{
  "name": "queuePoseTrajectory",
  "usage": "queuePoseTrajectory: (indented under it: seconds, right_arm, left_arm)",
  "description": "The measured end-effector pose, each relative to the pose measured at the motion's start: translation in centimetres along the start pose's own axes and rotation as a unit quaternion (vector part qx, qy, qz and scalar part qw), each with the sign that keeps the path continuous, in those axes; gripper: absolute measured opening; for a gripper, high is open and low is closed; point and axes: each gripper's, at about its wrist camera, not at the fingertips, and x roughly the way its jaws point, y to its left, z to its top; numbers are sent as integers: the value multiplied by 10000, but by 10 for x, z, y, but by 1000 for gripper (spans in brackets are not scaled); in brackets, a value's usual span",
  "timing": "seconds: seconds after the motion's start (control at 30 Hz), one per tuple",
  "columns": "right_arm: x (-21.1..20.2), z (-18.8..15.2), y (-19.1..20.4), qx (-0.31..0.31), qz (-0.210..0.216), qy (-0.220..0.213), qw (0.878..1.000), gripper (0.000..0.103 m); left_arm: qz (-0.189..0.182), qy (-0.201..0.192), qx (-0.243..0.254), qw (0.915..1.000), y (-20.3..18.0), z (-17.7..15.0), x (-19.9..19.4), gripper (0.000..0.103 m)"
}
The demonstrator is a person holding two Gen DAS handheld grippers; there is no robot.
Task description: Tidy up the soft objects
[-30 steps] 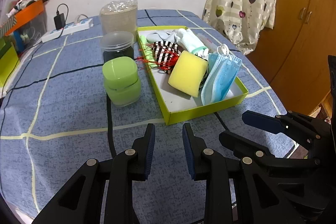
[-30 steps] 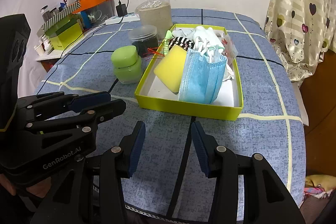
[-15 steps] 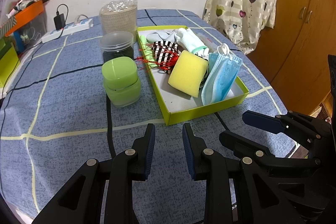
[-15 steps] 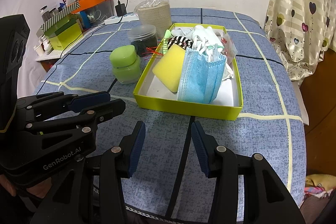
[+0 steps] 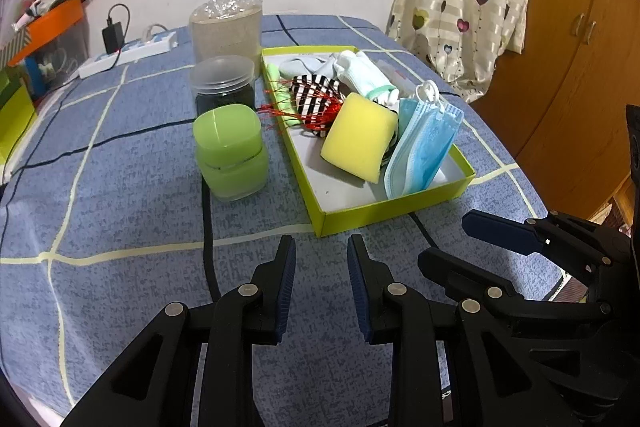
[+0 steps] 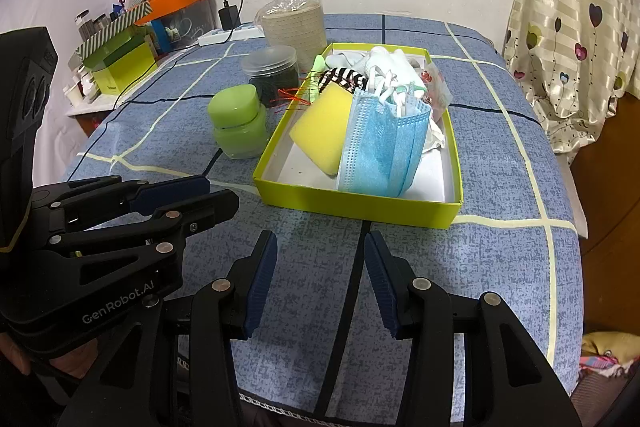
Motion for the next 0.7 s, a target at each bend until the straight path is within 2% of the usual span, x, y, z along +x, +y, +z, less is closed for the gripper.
queuePoseTrajectory:
  seconds: [0.7]
  right_arm:
    - [0, 0, -1, 0, -1, 5, 10000, 47]
  left_arm:
    - [-2, 2, 0, 10000, 0, 0, 0, 25]
